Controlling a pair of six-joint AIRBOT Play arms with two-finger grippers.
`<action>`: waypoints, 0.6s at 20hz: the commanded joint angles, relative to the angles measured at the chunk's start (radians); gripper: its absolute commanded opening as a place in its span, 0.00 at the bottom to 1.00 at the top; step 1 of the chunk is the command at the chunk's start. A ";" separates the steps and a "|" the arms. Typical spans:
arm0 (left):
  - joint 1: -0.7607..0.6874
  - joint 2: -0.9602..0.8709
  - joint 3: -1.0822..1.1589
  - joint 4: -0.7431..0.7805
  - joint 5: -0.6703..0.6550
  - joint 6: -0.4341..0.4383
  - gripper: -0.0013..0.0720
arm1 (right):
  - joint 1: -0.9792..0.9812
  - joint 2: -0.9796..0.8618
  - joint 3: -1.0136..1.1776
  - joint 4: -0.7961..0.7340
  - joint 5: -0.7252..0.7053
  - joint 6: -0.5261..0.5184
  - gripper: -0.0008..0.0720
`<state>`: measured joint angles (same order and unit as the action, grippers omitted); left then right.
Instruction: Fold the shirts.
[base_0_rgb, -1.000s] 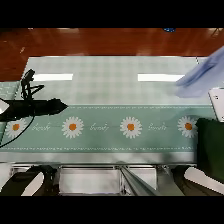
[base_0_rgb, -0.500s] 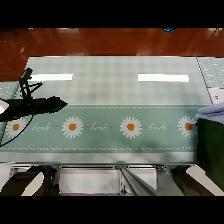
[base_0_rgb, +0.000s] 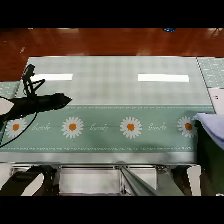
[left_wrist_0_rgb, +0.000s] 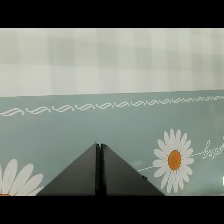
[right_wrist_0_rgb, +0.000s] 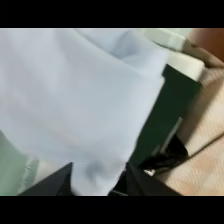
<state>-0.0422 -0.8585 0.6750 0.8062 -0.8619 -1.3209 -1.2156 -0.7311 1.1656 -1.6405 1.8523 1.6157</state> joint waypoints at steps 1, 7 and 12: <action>-0.029 -0.018 0.000 -0.003 0.028 0.001 0.04 | -0.006 0.036 -0.097 -0.112 0.005 0.003 0.57; 0.046 -0.062 0.077 -0.003 0.087 0.037 0.04 | -0.004 -0.131 0.084 0.370 -0.047 0.029 0.06; 0.070 -0.129 0.381 -0.003 0.049 0.034 0.04 | 0.454 -0.281 0.335 0.763 -0.603 0.056 0.06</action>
<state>0.0216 -0.9470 0.9009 0.8036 -0.7925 -1.2903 -1.0046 -0.9272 1.3800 -1.1015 1.5398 1.6623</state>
